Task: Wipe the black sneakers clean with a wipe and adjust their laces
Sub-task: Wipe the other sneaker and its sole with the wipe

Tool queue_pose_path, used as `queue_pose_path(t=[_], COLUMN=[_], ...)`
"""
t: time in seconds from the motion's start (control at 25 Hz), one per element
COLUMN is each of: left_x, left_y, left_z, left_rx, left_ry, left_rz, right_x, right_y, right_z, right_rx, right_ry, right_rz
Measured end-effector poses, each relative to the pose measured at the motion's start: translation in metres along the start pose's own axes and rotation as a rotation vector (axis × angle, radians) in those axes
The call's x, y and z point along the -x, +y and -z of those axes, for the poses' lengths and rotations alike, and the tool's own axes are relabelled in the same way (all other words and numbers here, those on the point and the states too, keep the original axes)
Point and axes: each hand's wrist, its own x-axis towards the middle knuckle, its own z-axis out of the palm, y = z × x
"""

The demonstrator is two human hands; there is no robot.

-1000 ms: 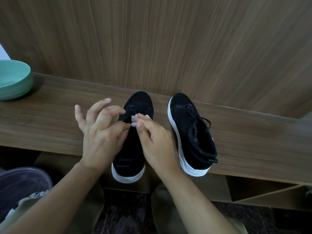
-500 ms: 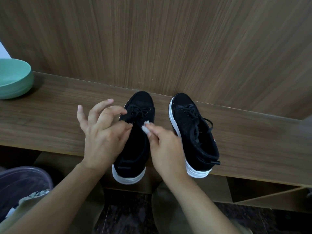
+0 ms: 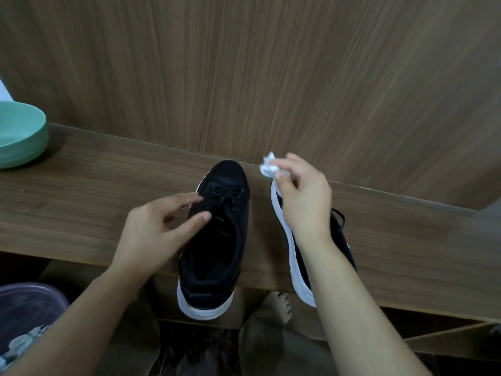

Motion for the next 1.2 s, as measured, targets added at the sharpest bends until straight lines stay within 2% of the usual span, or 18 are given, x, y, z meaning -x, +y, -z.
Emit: queue_pose_path(t=[0.08, 0.2, 0.24, 0.28, 0.48, 0.64, 0.72, 0.88, 1.0, 1.08, 1.2], left_x=[-0.001, -0.002, -0.001, -0.001, -0.001, 0.001, 0.001, 0.007, 0.011, 0.012, 0.009], left_y=[-0.001, -0.003, -0.003, -0.004, -0.006, -0.006, -0.005, -0.001, 0.002, 0.005, 0.003], left_z=[-0.005, -0.009, -0.01, -0.011, -0.014, -0.015, -0.016, -0.018, -0.022, -0.023, -0.018], left_rx=[-0.017, -0.048, -0.063, -0.079, -0.117, -0.115, -0.099, -0.103, -0.141, -0.14, -0.081], left_ry=[-0.069, -0.073, -0.075, -0.065, -0.034, -0.022, -0.013, -0.004, 0.049, 0.079, 0.122], left_rz=[-0.011, -0.035, -0.05, -0.065, -0.109, -0.106, -0.096, -0.086, -0.06, -0.027, 0.093], right_x=[-0.032, -0.061, -0.067, -0.074, -0.093, -0.072, -0.058, -0.021, 0.006, 0.036, 0.084], right_y=[-0.004, -0.001, 0.004, 0.007, 0.012, 0.004, 0.005, 0.015, 0.01, 0.006, -0.002], right_z=[-0.03, -0.079, -0.087, -0.092, -0.092, -0.072, -0.058, -0.055, -0.041, -0.032, -0.043], right_rx=[0.033, 0.326, 0.412, 0.475, 0.651, 0.496, 0.371, 0.028, -0.02, -0.039, -0.054], right_ry=[-0.14, -0.608, -0.688, -0.702, -0.447, -0.56, -0.506, -0.052, 0.249, 0.26, 0.082], right_rz=[0.083, 0.267, 0.307, 0.319, 0.274, 0.132, 0.022, -0.299, -0.377, -0.386, -0.376])
